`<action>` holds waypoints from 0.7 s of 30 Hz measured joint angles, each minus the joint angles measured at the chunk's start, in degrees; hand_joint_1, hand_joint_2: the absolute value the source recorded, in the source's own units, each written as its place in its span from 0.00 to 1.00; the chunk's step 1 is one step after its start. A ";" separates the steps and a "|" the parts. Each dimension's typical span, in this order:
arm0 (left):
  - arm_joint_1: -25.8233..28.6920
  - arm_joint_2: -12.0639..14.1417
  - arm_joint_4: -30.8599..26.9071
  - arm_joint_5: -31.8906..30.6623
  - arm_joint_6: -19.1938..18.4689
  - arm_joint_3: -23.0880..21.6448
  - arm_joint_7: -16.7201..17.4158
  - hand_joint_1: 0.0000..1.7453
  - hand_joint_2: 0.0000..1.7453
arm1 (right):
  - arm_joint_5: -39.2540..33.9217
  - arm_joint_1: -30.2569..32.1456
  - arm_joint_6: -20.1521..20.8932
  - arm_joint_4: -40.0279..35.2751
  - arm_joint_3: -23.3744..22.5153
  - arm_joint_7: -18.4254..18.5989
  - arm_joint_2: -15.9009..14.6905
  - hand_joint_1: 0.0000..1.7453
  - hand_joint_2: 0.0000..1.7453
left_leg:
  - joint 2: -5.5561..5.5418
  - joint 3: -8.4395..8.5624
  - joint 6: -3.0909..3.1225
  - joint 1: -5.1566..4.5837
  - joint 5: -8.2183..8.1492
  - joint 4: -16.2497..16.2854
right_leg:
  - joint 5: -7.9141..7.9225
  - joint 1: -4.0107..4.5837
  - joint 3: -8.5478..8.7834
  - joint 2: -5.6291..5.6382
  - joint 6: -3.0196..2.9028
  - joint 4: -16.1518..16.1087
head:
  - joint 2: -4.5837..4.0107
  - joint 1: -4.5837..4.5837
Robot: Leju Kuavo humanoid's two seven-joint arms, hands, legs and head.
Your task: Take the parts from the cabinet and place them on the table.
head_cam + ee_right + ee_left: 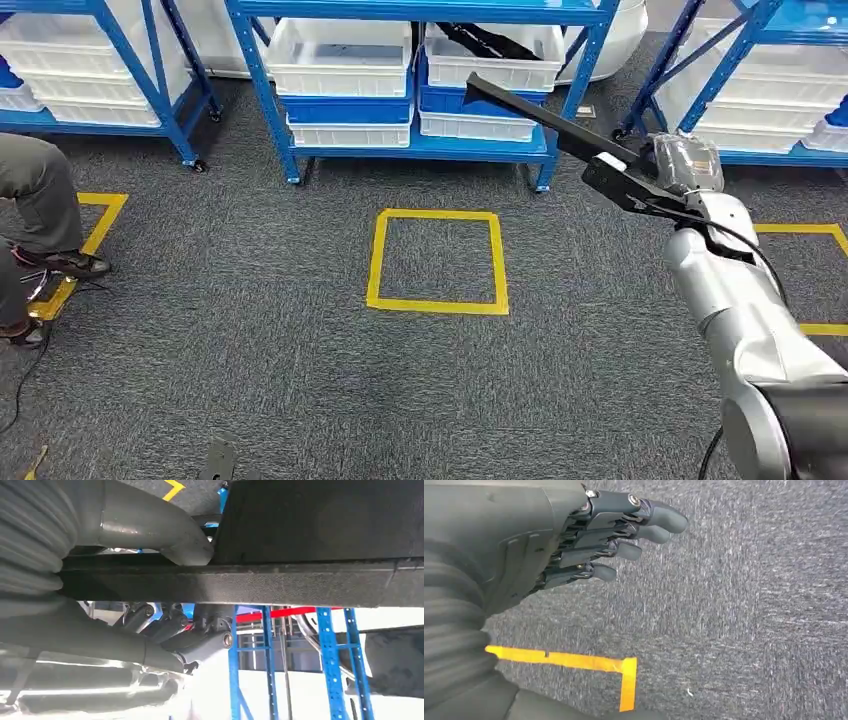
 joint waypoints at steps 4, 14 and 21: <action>0.12 -0.09 0.00 -0.09 0.00 0.00 0.02 0.00 1.00 | 0.00 -0.62 0.00 -0.50 -0.07 0.00 0.00 1.00 1.00 | 1.48 -0.28 -1.30 0.02 0.34 0.33 | 2.54 0.34 0.78 -1.15 -1.90 -3.67 | 0.00 -0.13; 0.35 0.13 0.02 -0.17 0.02 0.04 0.00 0.00 1.00 | 0.37 0.14 0.87 -0.46 -0.04 0.07 0.39 1.00 1.00 | -2.14 0.36 -7.64 4.72 -8.80 11.19 | 6.38 -2.79 -0.57 4.65 -0.96 -4.37 | 0.00 -0.13; 0.11 0.20 0.02 -0.15 0.13 0.57 0.00 0.00 1.00 | 0.85 -0.12 1.22 -0.48 0.00 0.26 0.55 1.00 1.00 | -3.08 7.12 -4.59 4.36 -6.51 -0.25 | 8.20 -2.83 -1.25 7.50 2.28 -6.29 | 0.00 -0.15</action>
